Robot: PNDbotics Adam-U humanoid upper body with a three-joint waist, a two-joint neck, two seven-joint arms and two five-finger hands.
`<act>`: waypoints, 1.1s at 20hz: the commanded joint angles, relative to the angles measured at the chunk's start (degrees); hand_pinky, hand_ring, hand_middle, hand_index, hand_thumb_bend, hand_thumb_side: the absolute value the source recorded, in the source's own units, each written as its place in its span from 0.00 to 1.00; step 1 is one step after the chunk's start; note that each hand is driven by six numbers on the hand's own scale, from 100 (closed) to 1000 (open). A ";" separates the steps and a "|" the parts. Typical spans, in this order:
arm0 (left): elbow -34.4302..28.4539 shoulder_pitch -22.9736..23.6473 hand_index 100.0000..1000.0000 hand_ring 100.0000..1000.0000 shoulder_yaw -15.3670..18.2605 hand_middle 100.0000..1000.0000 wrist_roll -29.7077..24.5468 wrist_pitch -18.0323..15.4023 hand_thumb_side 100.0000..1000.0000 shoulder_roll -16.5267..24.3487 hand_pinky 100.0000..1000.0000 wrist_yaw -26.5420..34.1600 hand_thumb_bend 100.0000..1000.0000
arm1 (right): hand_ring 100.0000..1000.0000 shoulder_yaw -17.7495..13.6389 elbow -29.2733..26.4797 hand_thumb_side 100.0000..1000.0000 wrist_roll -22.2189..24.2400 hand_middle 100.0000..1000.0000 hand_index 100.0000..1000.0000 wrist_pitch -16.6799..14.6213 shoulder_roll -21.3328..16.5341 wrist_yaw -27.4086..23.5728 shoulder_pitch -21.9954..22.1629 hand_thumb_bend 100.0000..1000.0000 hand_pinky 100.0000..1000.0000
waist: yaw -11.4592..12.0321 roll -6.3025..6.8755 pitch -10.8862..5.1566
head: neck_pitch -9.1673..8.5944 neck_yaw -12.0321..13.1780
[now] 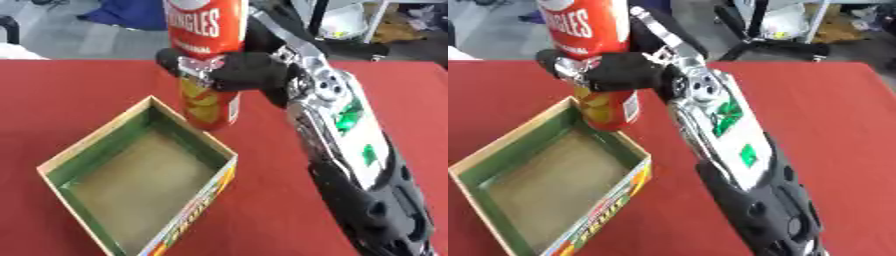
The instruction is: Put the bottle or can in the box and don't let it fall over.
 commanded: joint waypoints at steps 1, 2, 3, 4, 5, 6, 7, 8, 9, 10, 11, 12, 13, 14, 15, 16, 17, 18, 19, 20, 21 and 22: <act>-0.81 -0.50 0.78 0.85 0.06 0.76 -0.23 -0.05 0.92 1.71 0.83 0.15 0.11 | 0.90 2.01 0.36 0.00 1.57 0.37 0.48 0.01 2.01 1.40 -1.50 0.32 0.79 | 0.20 0.30 -1.20 | 0.24 -0.47; -0.83 -0.54 0.78 0.85 0.04 0.76 -0.25 -0.04 0.92 1.69 0.83 0.15 0.11 | 0.90 2.71 0.74 0.00 2.08 0.37 0.48 -0.05 2.54 1.86 -1.52 0.32 0.79 | 0.27 0.32 -1.19 | 0.23 -0.52; -0.84 -0.58 0.78 0.85 0.02 0.76 -0.26 -0.04 0.92 1.66 0.83 0.17 0.11 | 0.90 3.42 1.17 0.00 2.61 0.37 0.48 -0.10 3.02 2.32 -1.48 0.32 0.80 | 0.35 0.34 -1.18 | 0.24 -0.60; -0.84 -0.61 0.78 0.85 -0.02 0.76 -0.30 -0.04 0.92 1.63 0.83 0.19 0.11 | 0.90 4.26 1.77 0.00 3.20 0.37 0.48 -0.14 3.53 2.93 -1.41 0.32 0.80 | 0.42 0.35 -1.16 | 0.26 -0.70; -0.83 -0.63 0.78 0.85 -0.05 0.76 -0.33 -0.03 0.92 1.60 0.83 0.20 0.11 | 0.90 5.10 2.51 0.00 3.77 0.37 0.48 -0.22 4.02 3.63 -1.33 0.33 0.80 | 0.48 0.34 -1.15 | 0.24 -0.80; -0.82 -0.65 0.78 0.85 -0.07 0.76 -0.35 -0.01 0.92 1.57 0.83 0.21 0.11 | 0.90 5.82 3.23 0.00 4.27 0.37 0.48 -0.38 4.45 4.31 -1.28 0.33 0.80 | 0.52 0.34 -1.14 | 0.19 -0.88; -0.81 -0.68 0.78 0.85 -0.10 0.76 -0.38 0.00 0.92 1.53 0.83 0.22 0.11 | 0.90 6.49 4.05 0.00 4.70 0.37 0.48 -0.64 4.83 5.03 -1.29 0.33 0.80 | 0.55 0.33 -1.13 | 0.16 -0.95; -0.81 -0.71 0.78 0.85 -0.14 0.76 -0.42 0.01 0.92 1.49 0.83 0.22 0.11 | 0.90 7.02 4.91 0.00 5.00 0.37 0.49 -0.99 5.19 5.73 -1.32 0.33 0.80 | 0.57 0.32 -1.12 | 0.14 -1.00; -0.81 -0.73 0.78 0.85 -0.18 0.76 -0.46 0.02 0.92 1.46 0.83 0.22 0.11 | 0.90 7.39 5.72 0.00 5.11 0.38 0.49 -1.55 5.58 6.35 -1.35 0.34 0.80 | 0.58 0.33 -1.09 | 0.06 -1.05; -0.80 -0.73 0.78 0.85 -0.20 0.76 -0.49 0.03 0.92 1.44 0.83 0.21 0.11 | 0.91 7.67 6.54 0.00 5.06 0.39 0.50 -2.32 5.95 6.87 -1.38 0.35 0.80 | 0.60 0.33 -1.06 | 0.01 -1.11; -0.78 -0.73 0.78 0.85 -0.21 0.76 -0.50 0.04 0.92 1.42 0.83 0.20 0.11 | 0.91 7.95 7.46 0.00 4.97 0.40 0.51 -3.13 6.28 7.27 -1.44 0.36 0.80 | 0.61 0.34 -1.03 | 0.00 -1.18; -0.78 -0.74 0.78 0.85 -0.22 0.76 -0.52 0.04 0.92 1.39 0.83 0.19 0.11 | 0.91 8.21 8.40 0.00 4.88 0.40 0.52 -4.02 6.60 7.44 -1.53 0.36 0.80 | 0.64 0.34 -1.00 | 0.00 -1.24; -0.79 -0.75 0.78 0.85 -0.22 0.76 -0.54 0.04 0.92 1.36 0.83 0.19 0.11 | 0.92 8.46 9.30 0.00 4.77 0.41 0.53 -4.95 6.81 7.57 -1.61 0.37 0.80 | 0.67 0.34 -0.96 | 0.00 -1.28; -0.78 -0.76 0.78 0.85 -0.23 0.76 -0.55 0.04 0.92 1.34 0.83 0.18 0.11 | 0.92 8.68 10.13 0.00 4.69 0.42 0.54 -5.81 6.98 7.70 -1.67 0.40 0.80 | 0.69 0.35 -0.92 | -0.02 -1.28; -0.78 -0.77 0.78 0.85 -0.23 0.76 -0.56 0.04 0.92 1.33 0.83 0.17 0.11 | 0.93 8.90 10.90 0.00 4.67 0.44 0.56 -6.66 7.09 7.84 -1.72 0.41 0.80 | 0.71 0.35 -0.89 | -0.03 -1.29; -0.79 -0.79 0.78 0.85 -0.23 0.76 -0.57 0.04 0.92 1.31 0.83 0.17 0.11 | 0.93 9.11 11.56 0.00 4.73 0.45 0.57 -7.50 7.16 7.93 -1.74 0.42 0.80 | 0.72 0.35 -0.85 | -0.02 -1.29; -0.79 -0.80 0.78 0.85 -0.23 0.76 -0.57 0.04 0.92 1.31 0.83 0.17 0.11 | 0.94 9.25 12.11 0.00 4.79 0.46 0.59 -8.36 7.20 7.98 -1.73 0.43 0.80 | 0.72 0.33 -0.81 | -0.01 -1.28; -0.78 -0.82 0.78 0.85 -0.23 0.76 -0.57 0.05 0.93 1.30 0.83 0.17 0.11 | 0.95 9.36 12.65 0.00 4.87 0.47 0.60 -9.24 7.22 8.01 -1.69 0.44 0.80 | 0.73 0.32 -0.78 | -0.01 -1.26; -0.78 -0.85 0.78 0.85 -0.22 0.76 -0.57 0.05 0.93 1.29 0.83 0.17 0.11 | 0.95 9.44 13.15 0.00 4.96 0.49 0.62 -10.04 7.23 8.06 -1.66 0.46 0.80 | 0.73 0.31 -0.75 | -0.01 -1.23; -0.79 -0.86 0.78 0.85 -0.23 0.76 -0.58 0.05 0.93 1.29 0.83 0.17 0.11 | 0.96 9.45 13.62 0.00 4.98 0.50 0.63 -10.78 7.24 8.16 -1.64 0.46 0.80 | 0.73 0.30 -0.72 | -0.02 -1.20; -0.79 -0.87 0.78 0.85 -0.24 0.76 -0.59 0.05 0.93 1.28 0.83 0.16 0.11 | 0.96 9.40 14.04 0.00 4.92 0.51 0.64 -11.43 7.24 8.31 -1.64 0.49 0.80 | 0.72 0.29 -0.68 | -0.04 -1.17; -0.79 -0.87 0.78 0.85 -0.24 0.76 -0.60 0.06 0.93 1.27 0.83 0.15 0.11 | 0.96 9.35 14.42 0.00 4.84 0.51 0.64 -12.02 7.25 8.50 -1.66 0.49 0.80 | 0.71 0.29 -0.65 | -0.08 -1.16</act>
